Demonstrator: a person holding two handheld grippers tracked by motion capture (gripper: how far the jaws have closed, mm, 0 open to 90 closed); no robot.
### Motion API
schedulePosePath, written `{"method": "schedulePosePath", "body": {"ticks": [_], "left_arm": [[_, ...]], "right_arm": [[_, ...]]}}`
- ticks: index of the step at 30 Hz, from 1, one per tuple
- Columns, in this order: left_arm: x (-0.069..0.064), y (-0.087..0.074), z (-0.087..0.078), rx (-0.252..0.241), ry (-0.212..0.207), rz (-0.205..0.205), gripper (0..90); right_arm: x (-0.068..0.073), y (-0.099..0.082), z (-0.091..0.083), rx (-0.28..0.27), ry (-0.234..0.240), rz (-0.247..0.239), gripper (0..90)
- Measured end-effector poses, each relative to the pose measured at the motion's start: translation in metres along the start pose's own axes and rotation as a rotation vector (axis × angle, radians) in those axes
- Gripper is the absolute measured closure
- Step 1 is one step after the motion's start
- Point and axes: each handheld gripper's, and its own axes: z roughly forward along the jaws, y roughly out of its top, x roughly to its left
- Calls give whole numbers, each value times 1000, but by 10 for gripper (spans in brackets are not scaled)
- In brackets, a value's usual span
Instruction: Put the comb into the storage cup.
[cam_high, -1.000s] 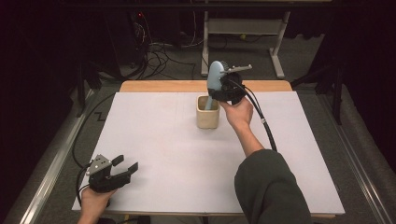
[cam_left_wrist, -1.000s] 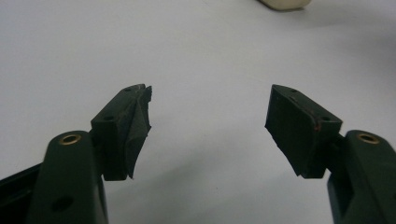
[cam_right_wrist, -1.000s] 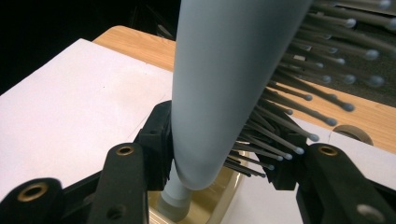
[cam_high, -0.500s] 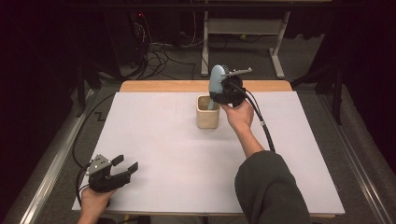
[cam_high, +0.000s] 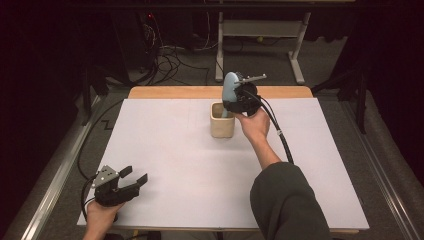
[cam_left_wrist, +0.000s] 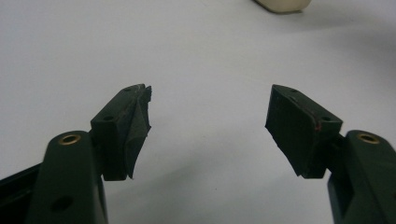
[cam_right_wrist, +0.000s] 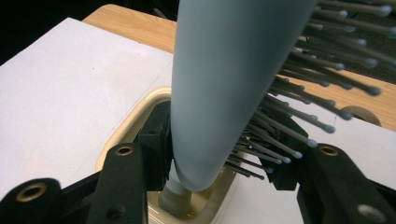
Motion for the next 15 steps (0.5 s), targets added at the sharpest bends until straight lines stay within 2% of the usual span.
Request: {"method": "schedulePosePath", "body": {"ticks": [15], "left_arm": [[0,0,0,2,-1,0,308]], "right_arm": [[0,-2,5,22,-5,-3,514]]}}
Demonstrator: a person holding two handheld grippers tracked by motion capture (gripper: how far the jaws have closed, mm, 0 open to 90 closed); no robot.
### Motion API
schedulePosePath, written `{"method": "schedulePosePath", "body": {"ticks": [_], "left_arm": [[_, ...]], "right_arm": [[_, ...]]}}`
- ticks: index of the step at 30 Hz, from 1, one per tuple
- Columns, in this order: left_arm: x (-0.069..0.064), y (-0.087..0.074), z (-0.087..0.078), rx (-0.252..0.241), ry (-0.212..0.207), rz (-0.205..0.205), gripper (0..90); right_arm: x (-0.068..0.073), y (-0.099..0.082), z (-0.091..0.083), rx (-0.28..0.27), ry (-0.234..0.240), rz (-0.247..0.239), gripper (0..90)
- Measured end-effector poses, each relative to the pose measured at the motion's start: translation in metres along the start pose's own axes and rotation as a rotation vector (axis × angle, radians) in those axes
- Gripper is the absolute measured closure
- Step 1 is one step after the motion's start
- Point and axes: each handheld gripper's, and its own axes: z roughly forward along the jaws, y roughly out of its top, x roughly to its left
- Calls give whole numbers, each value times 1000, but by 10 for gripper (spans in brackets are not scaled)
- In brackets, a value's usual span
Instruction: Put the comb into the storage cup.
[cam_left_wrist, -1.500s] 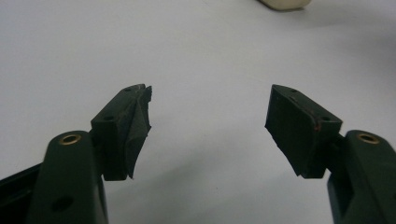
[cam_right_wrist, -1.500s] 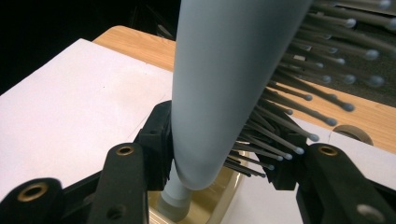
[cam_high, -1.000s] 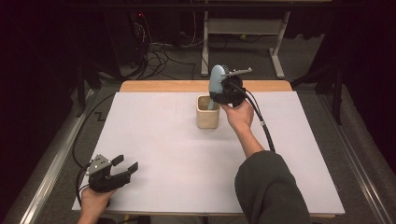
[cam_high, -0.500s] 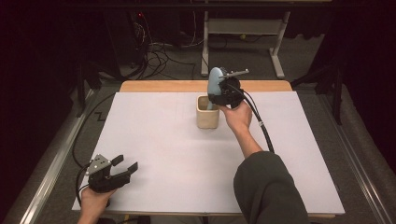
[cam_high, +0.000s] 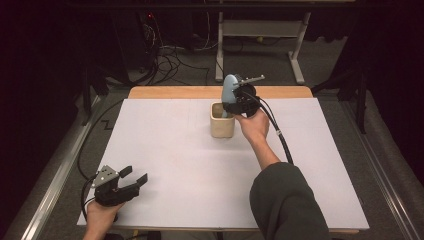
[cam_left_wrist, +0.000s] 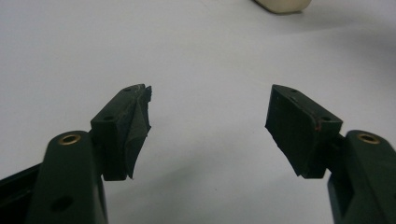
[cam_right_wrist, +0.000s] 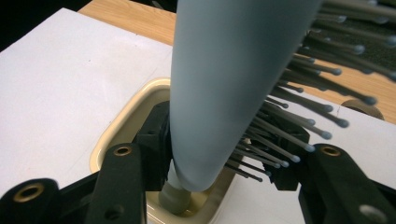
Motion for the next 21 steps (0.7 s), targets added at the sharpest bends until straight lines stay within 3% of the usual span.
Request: {"method": "schedulePosePath", "body": {"ticks": [21], "left_arm": [[0,0,1,1,-1,-3,308]], "right_arm": [[-5,1,-4,-1,-14,-3,423]]}}
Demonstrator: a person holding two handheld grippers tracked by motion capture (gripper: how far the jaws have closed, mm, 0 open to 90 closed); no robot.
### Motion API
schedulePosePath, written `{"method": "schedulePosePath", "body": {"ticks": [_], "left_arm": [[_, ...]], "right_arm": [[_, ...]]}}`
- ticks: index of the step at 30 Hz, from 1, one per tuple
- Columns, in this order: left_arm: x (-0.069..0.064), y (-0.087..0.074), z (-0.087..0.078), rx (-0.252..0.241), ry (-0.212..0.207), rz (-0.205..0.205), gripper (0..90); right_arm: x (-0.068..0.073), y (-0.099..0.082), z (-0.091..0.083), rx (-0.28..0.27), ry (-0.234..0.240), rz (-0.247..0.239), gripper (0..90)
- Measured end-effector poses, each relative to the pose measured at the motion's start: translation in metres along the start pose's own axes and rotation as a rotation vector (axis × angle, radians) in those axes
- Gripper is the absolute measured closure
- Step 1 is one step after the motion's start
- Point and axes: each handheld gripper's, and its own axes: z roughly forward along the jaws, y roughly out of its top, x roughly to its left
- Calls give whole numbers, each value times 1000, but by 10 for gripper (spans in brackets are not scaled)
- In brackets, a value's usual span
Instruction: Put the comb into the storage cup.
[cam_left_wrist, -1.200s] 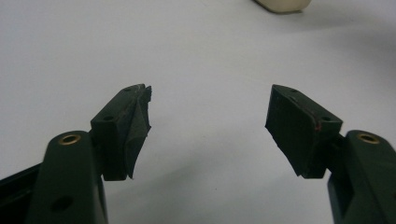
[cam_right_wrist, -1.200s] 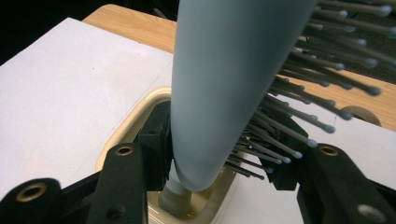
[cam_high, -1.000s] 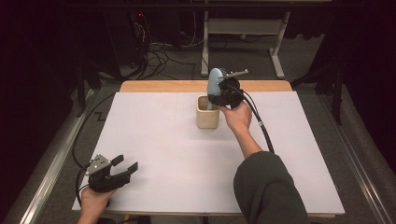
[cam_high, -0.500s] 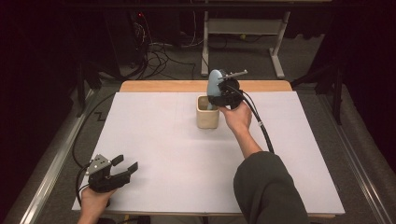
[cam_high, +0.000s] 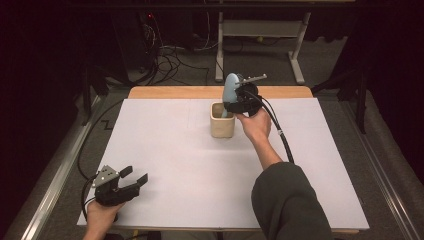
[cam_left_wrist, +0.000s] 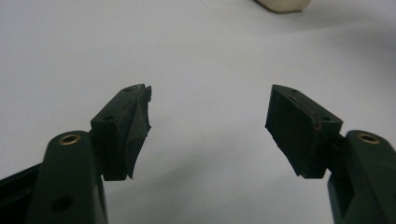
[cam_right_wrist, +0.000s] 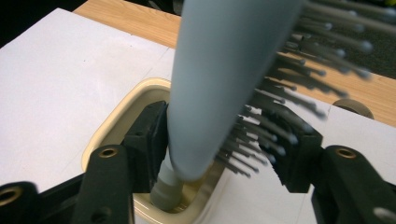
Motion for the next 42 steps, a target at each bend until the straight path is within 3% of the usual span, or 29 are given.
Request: {"method": "schedulePosePath", "body": {"ticks": [15,20,42], "left_arm": [[0,0,0,-1,1,2,307],[0,0,-1,0,1,2,307],[1,0,-1,-3,3,-5,306]], "right_arm": [[-1,-1,-4,2,-5,-10,365],[-3,-5,-8,-44,-5,-10,371],[-13,-16,-28,-90,2,-36,354]]}}
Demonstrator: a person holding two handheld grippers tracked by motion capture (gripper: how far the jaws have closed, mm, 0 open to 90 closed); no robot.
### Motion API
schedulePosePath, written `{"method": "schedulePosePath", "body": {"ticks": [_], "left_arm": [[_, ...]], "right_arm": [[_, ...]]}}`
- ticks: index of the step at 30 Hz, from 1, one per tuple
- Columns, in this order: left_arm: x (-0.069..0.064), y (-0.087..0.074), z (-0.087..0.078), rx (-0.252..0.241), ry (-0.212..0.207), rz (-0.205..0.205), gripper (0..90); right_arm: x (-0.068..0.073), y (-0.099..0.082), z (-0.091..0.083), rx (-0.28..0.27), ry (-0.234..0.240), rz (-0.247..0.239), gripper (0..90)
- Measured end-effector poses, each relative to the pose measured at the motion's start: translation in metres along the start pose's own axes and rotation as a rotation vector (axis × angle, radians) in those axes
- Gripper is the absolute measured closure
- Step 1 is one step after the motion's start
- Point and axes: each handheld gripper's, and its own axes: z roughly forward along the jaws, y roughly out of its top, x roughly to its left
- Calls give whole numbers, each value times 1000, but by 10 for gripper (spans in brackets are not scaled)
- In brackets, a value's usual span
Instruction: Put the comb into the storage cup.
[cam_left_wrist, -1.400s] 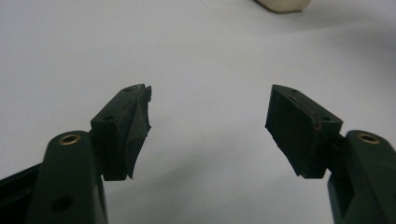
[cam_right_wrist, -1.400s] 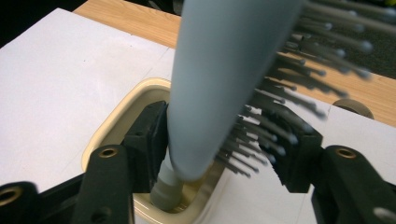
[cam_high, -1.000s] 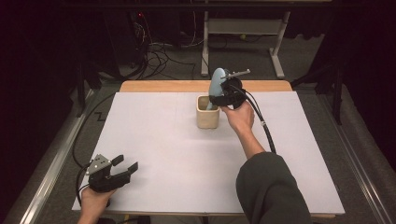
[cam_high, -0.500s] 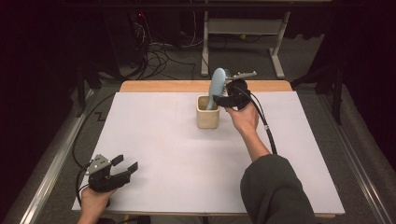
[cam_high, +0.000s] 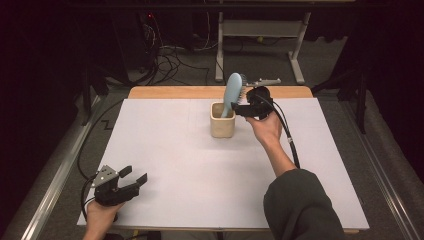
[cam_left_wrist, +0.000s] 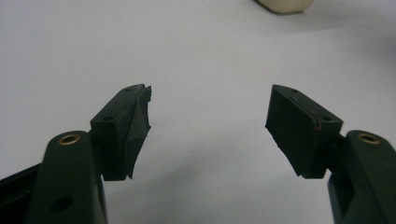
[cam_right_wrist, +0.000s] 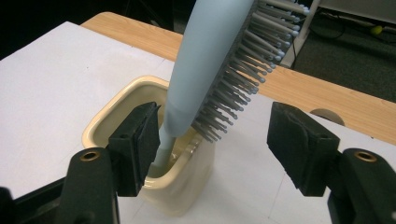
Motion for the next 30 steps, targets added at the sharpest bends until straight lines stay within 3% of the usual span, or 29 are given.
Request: {"method": "schedulePosePath", "body": {"ticks": [30], "left_arm": [[1,0,0,-3,3,-4,306]], "right_arm": [[-12,-14,-21,-16,4,-14,355]]}}
